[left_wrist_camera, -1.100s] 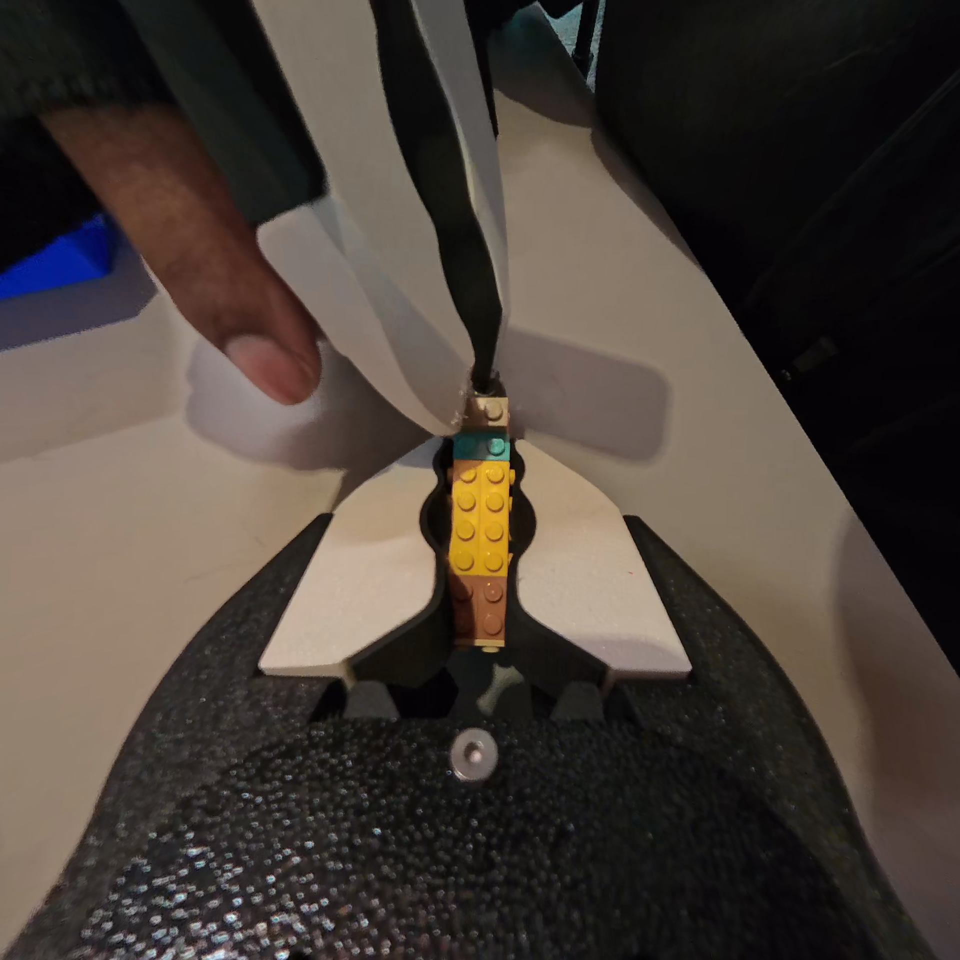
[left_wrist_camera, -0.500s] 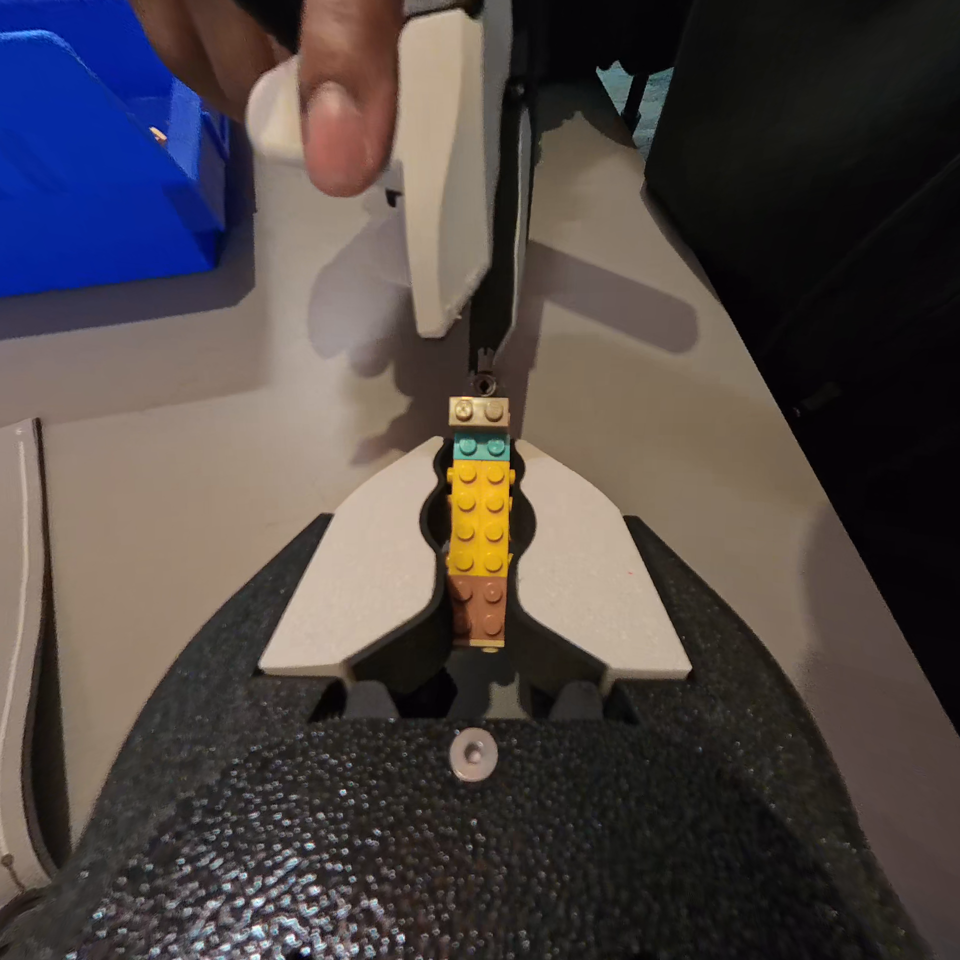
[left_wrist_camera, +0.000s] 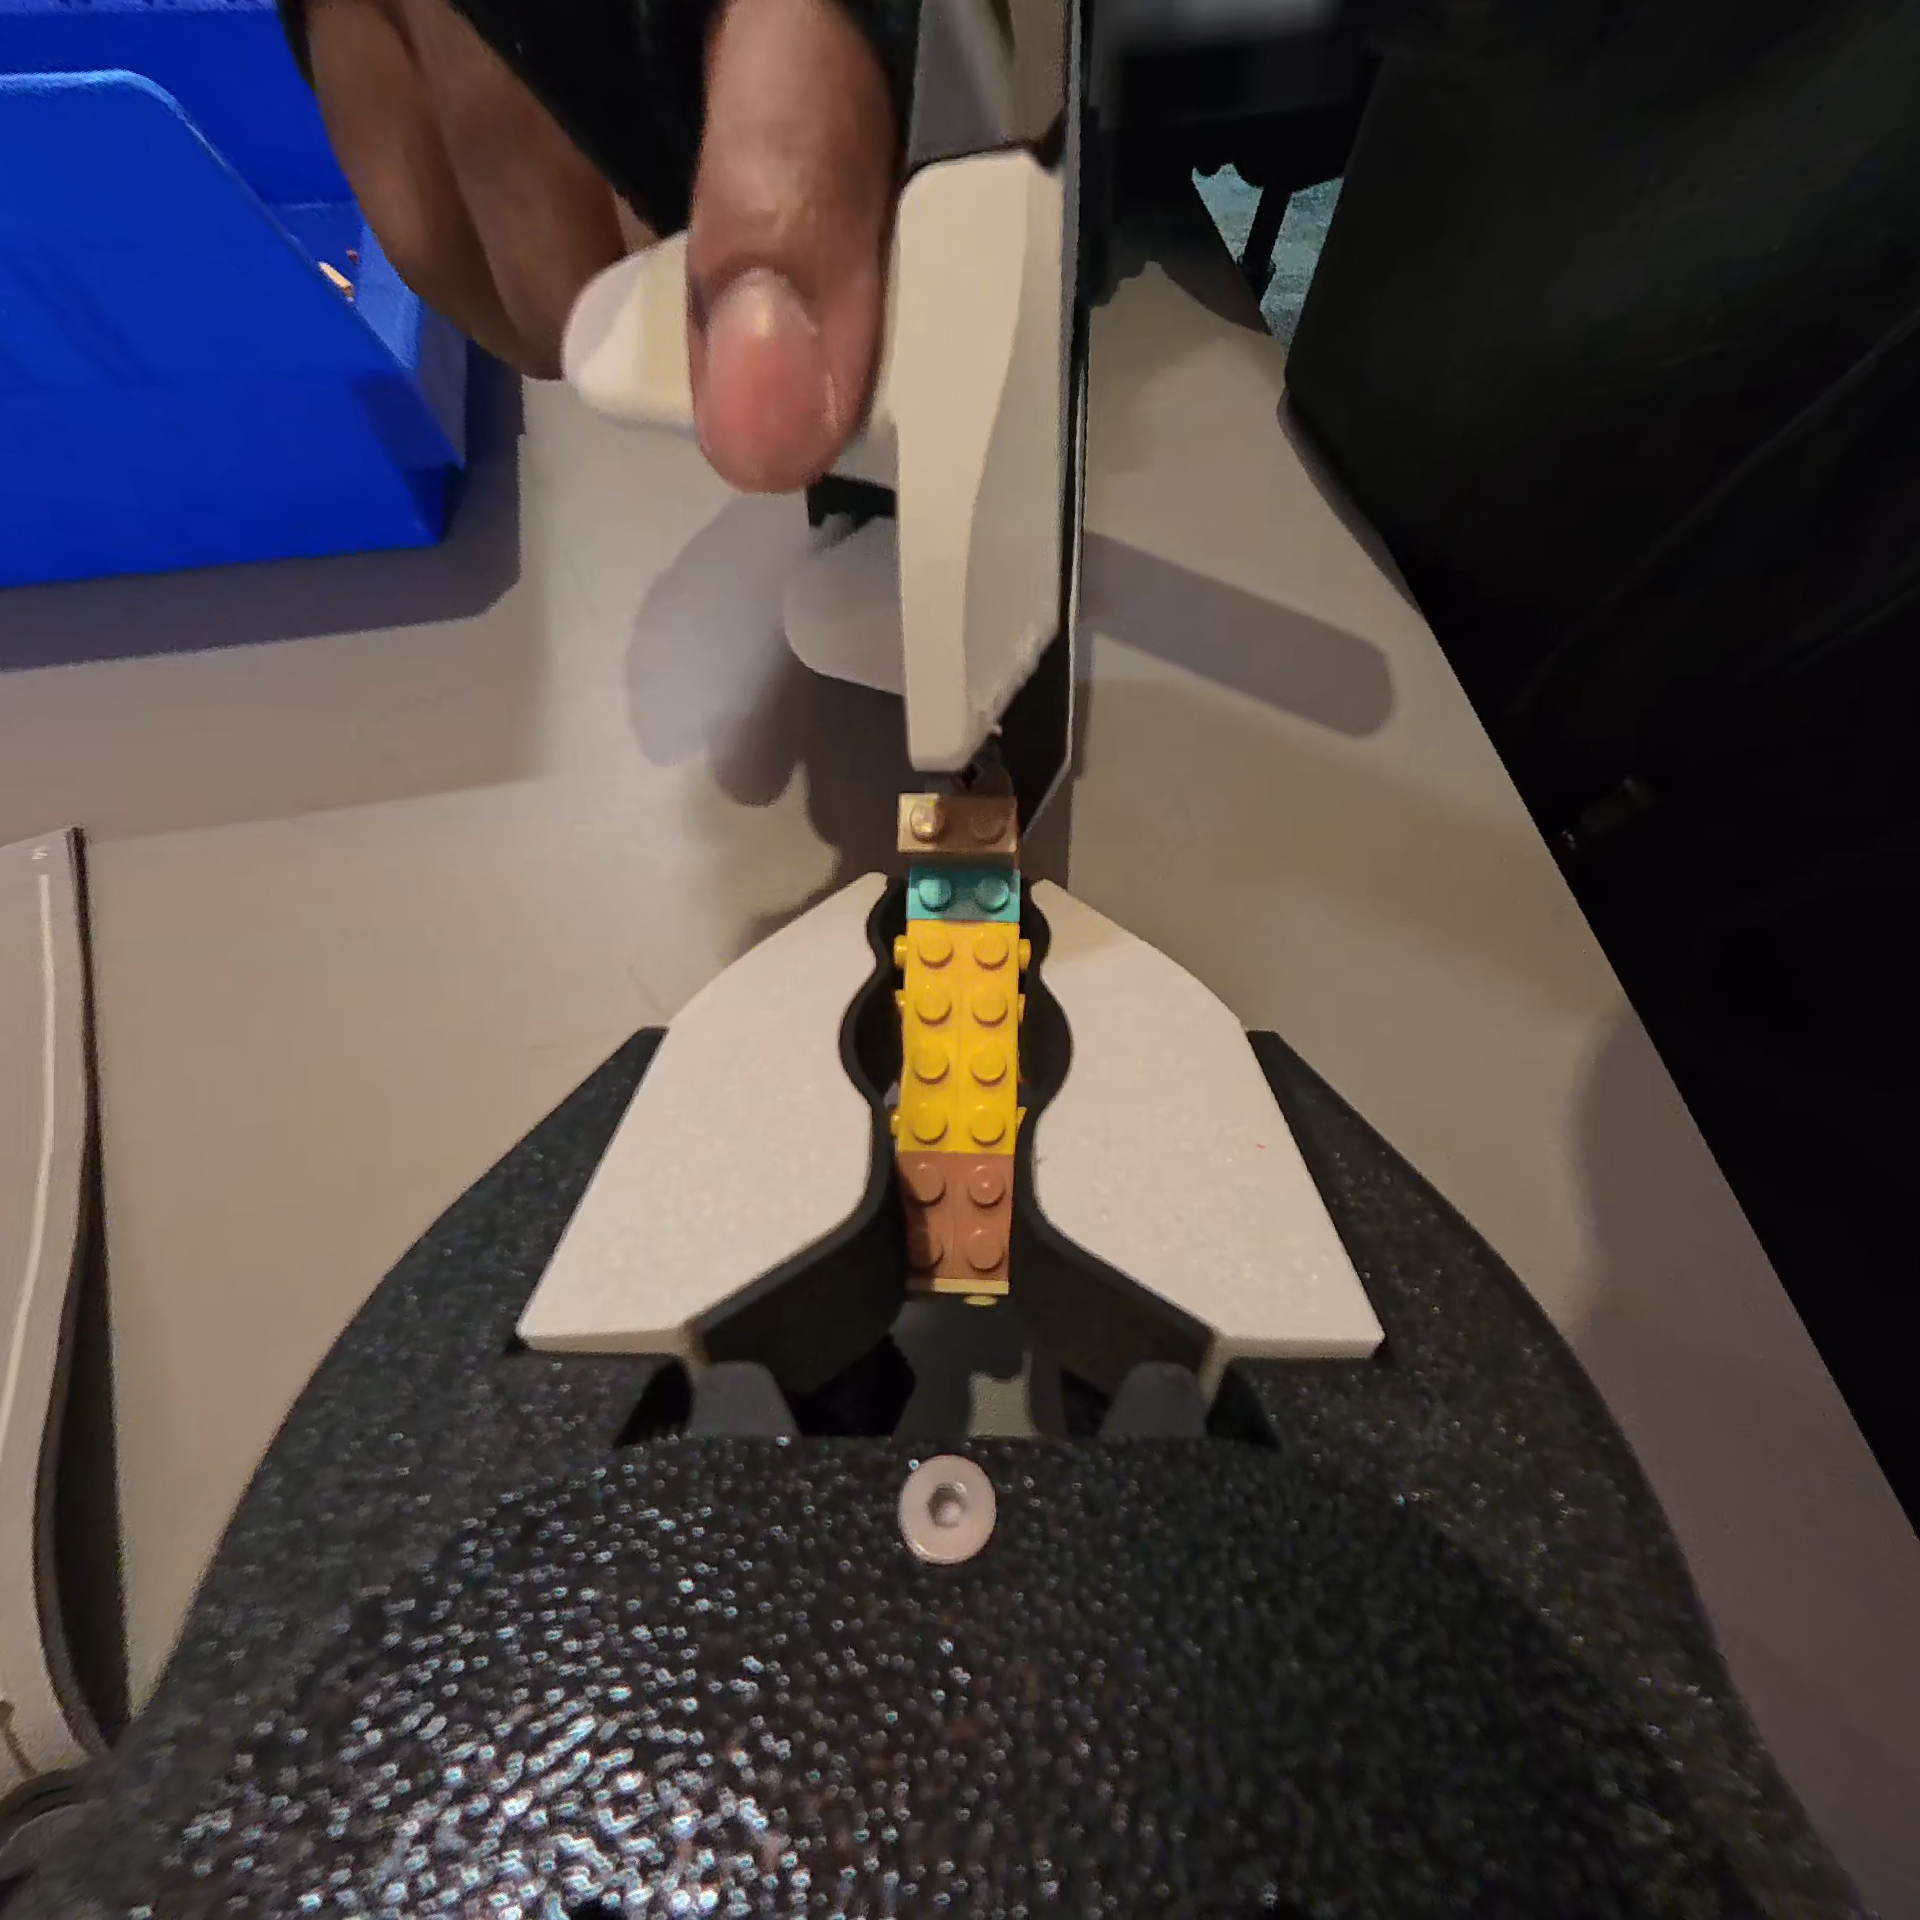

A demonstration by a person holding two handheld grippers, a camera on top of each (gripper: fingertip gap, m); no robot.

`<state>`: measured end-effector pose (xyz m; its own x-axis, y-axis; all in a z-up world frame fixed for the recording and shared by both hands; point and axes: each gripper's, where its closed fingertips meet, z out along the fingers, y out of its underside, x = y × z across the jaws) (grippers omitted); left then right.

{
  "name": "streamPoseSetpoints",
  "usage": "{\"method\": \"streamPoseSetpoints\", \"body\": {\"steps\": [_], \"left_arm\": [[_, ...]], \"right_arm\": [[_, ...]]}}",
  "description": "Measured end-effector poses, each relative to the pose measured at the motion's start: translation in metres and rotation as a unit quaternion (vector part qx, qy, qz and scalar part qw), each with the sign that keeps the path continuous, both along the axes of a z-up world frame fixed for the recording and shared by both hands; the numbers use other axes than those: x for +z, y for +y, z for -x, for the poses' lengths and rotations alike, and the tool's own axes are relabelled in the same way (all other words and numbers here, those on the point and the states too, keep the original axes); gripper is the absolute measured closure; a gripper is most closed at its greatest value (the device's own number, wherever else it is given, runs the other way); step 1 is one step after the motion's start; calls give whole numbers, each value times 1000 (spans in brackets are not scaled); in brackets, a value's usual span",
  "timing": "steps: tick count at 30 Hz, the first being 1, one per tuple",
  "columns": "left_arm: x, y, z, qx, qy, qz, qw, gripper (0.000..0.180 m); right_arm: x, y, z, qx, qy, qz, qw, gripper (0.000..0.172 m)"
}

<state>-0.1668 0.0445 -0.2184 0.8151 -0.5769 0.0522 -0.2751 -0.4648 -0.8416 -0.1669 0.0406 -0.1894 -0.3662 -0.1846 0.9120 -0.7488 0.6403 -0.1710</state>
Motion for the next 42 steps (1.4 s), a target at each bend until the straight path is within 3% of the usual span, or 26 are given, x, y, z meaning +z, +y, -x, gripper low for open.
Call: {"method": "streamPoseSetpoints", "body": {"steps": [7,12,42], "left_arm": [[2,0,-1,-1,-7,-1,1000,162],[3,1,-2,-2,-19,-3,1000,162],[1,0,-8,-15,-63,16,998,163]], "right_arm": [[-4,-4,1,5,1,-4,1000,117],[-6,-7,3,3,15,-3,1000,128],[-10,-11,-1,17,-54,18,998,131]]}}
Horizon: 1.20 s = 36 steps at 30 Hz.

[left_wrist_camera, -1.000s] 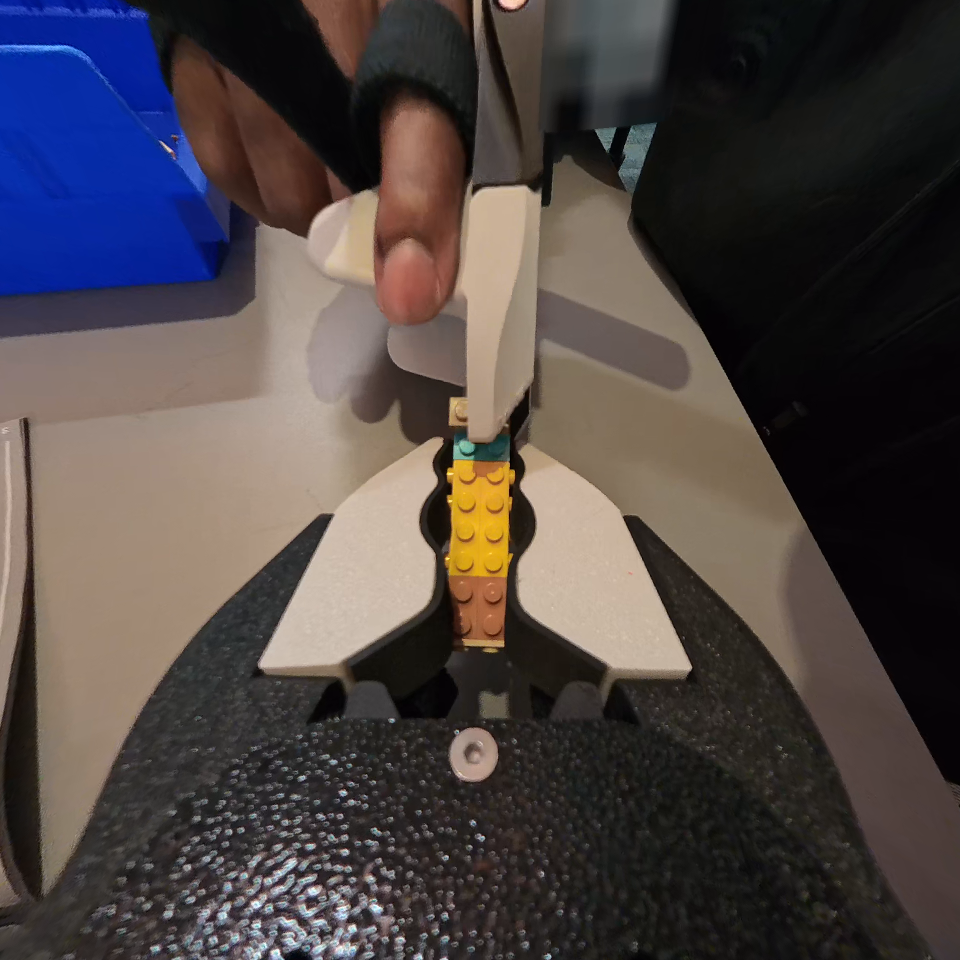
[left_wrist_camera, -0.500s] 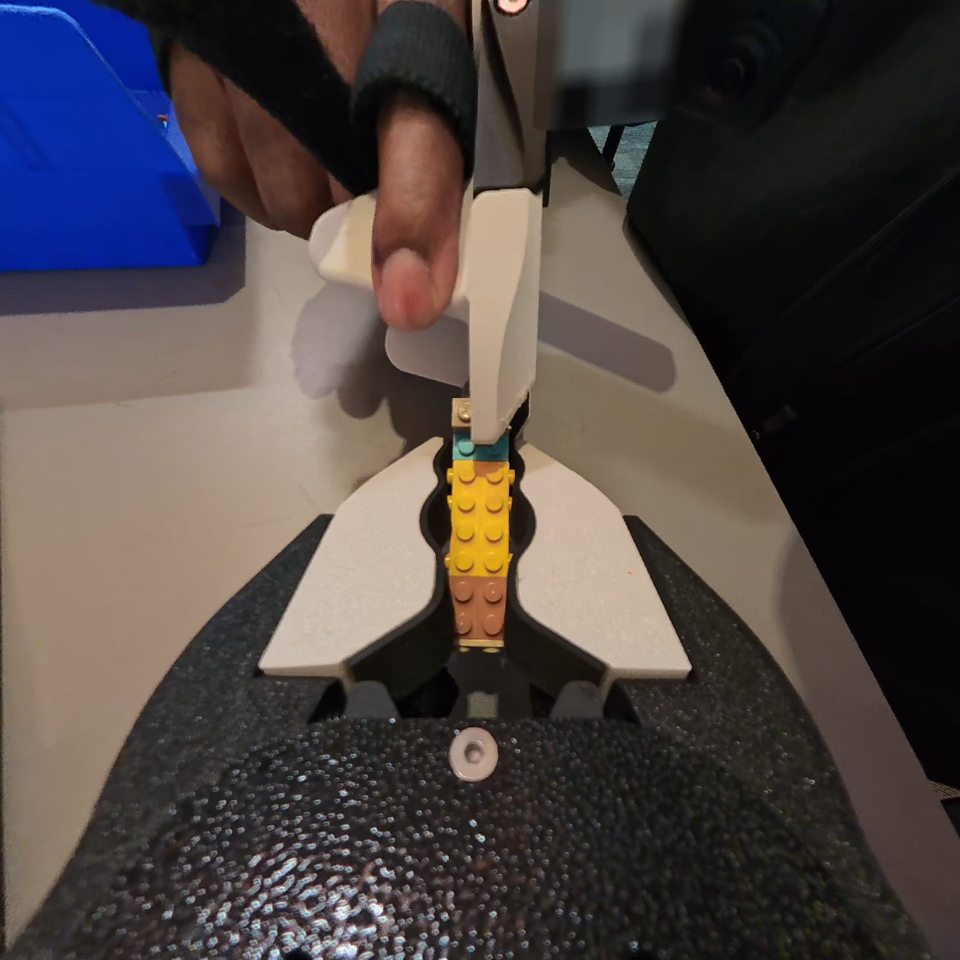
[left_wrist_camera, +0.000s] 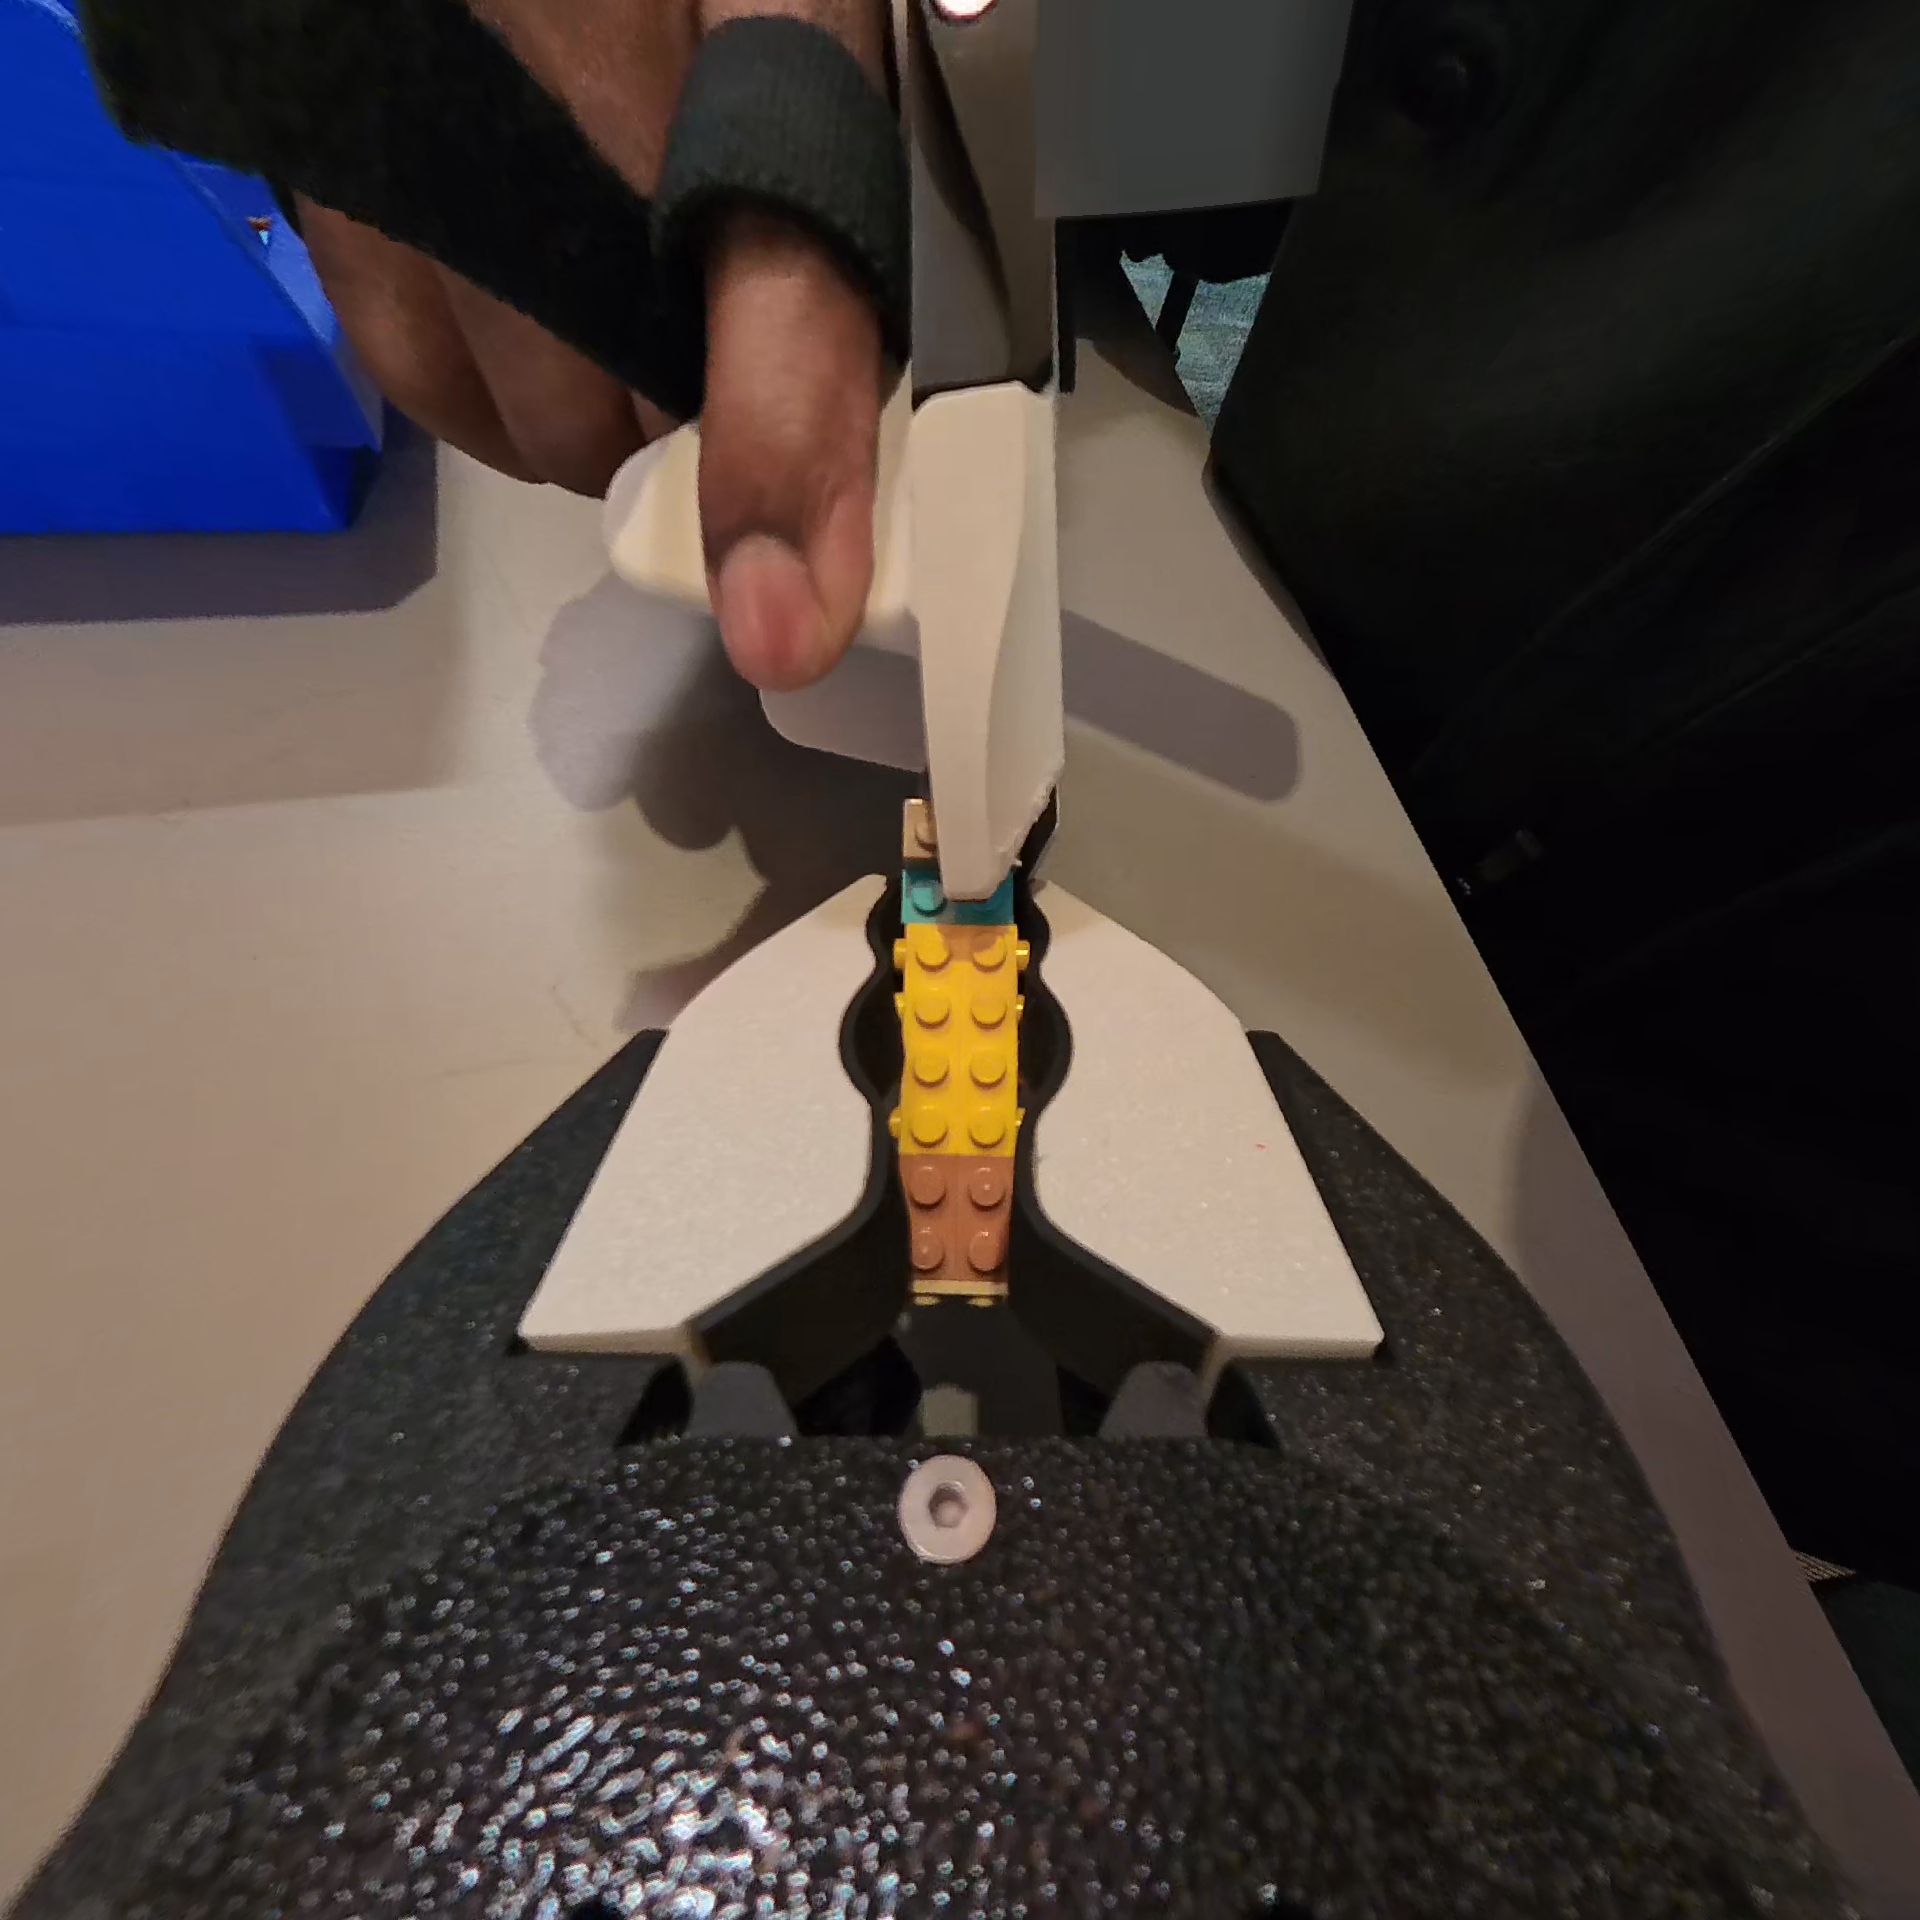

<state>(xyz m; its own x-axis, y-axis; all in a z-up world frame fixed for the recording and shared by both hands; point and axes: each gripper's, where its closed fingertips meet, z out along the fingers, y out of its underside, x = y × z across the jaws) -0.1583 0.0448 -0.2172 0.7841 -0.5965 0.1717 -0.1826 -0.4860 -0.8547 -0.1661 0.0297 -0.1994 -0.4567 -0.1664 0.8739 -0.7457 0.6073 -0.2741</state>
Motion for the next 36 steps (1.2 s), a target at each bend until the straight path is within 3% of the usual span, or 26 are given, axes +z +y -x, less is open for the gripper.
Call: {"method": "streamPoseSetpoints", "body": {"steps": [11,18,36], "left_arm": [[2,-2,-4,-14,3,-9,1000,162],[11,-2,-4,-15,-29,-35,999,162],[36,-13,-28,-103,-140,-84,981,162]], "right_arm": [[2,-5,-4,8,-15,11,1000,131],[11,-3,-2,-10,-24,27,999,116],[32,-16,-17,29,-75,77,994,119]]}}
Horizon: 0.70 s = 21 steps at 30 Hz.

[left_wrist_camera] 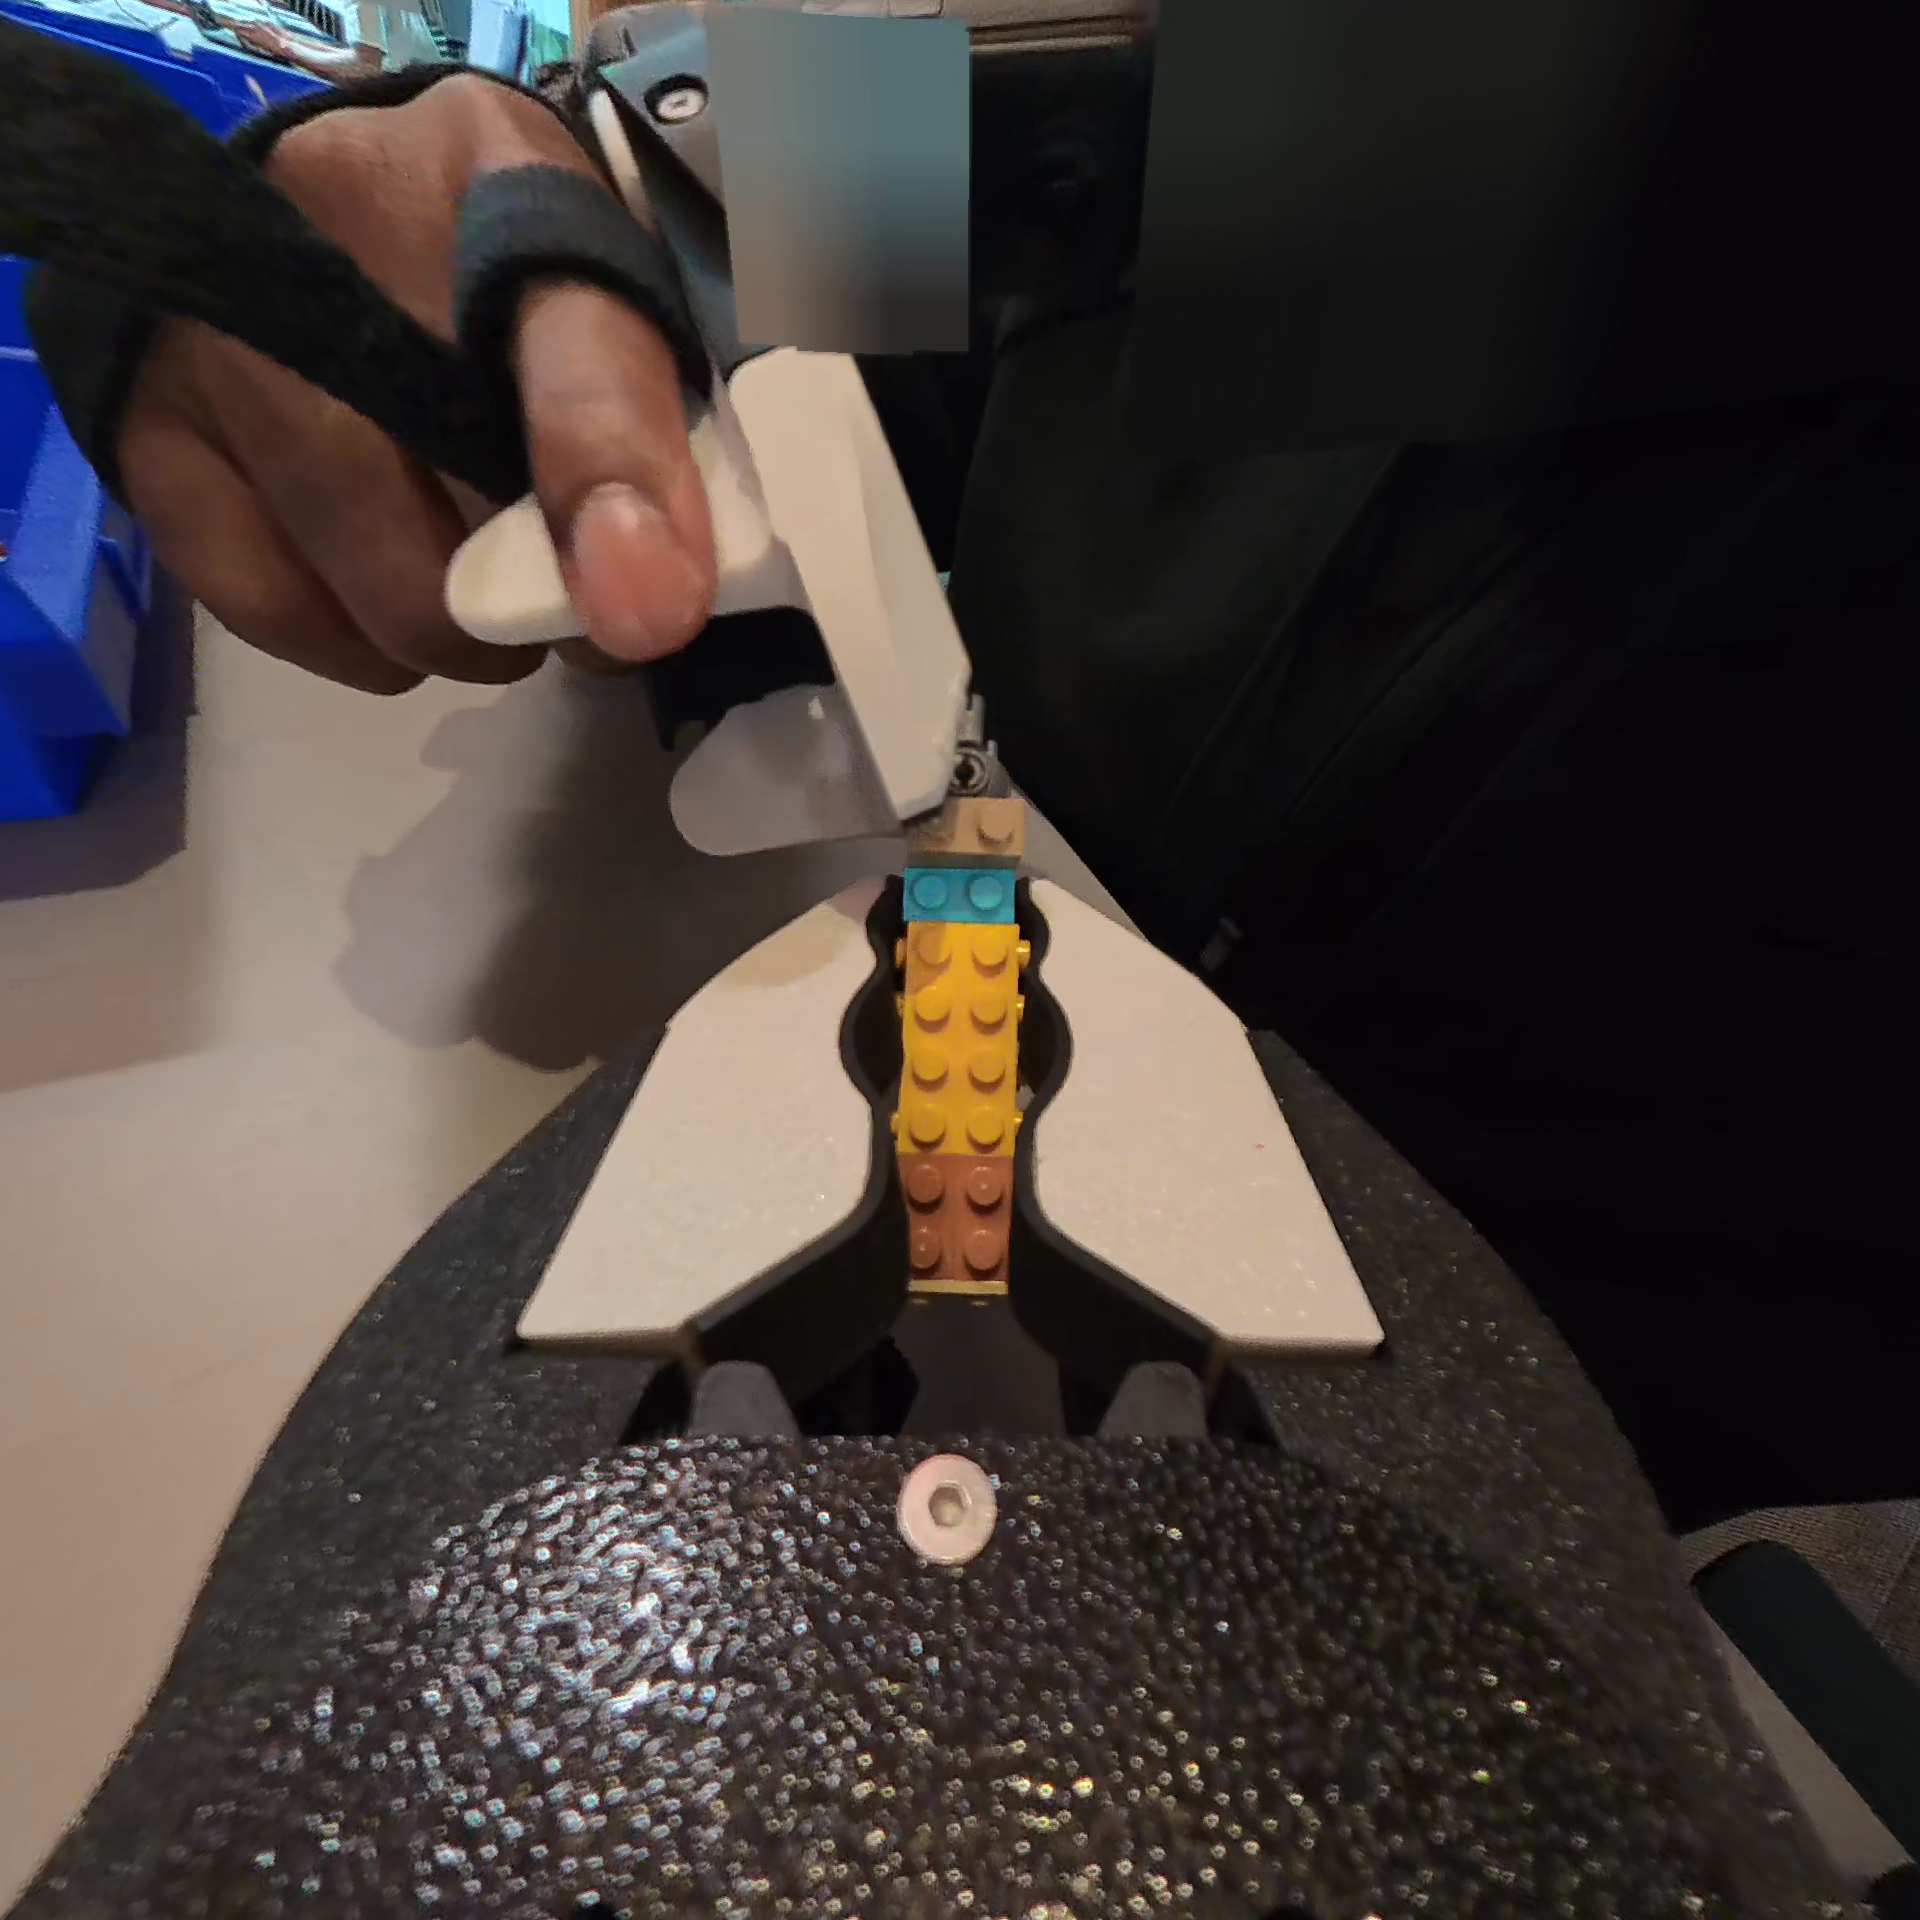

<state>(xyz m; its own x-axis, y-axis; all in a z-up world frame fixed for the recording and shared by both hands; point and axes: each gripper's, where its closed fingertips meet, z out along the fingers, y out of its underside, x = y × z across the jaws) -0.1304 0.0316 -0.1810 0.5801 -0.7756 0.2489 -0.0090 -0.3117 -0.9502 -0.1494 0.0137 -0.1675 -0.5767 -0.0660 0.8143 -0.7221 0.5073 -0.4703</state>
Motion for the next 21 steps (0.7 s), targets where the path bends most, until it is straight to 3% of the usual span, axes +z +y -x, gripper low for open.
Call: {"method": "streamPoseSetpoints", "body": {"steps": [5,21], "left_arm": [[1,1,0,2,-4,-3,1000,163],[-1,5,4,15,-3,11,1000,163]], "right_arm": [[-2,-4,0,3,4,-2,1000,127],[-6,0,4,6,-3,-15,1000,128]]}}
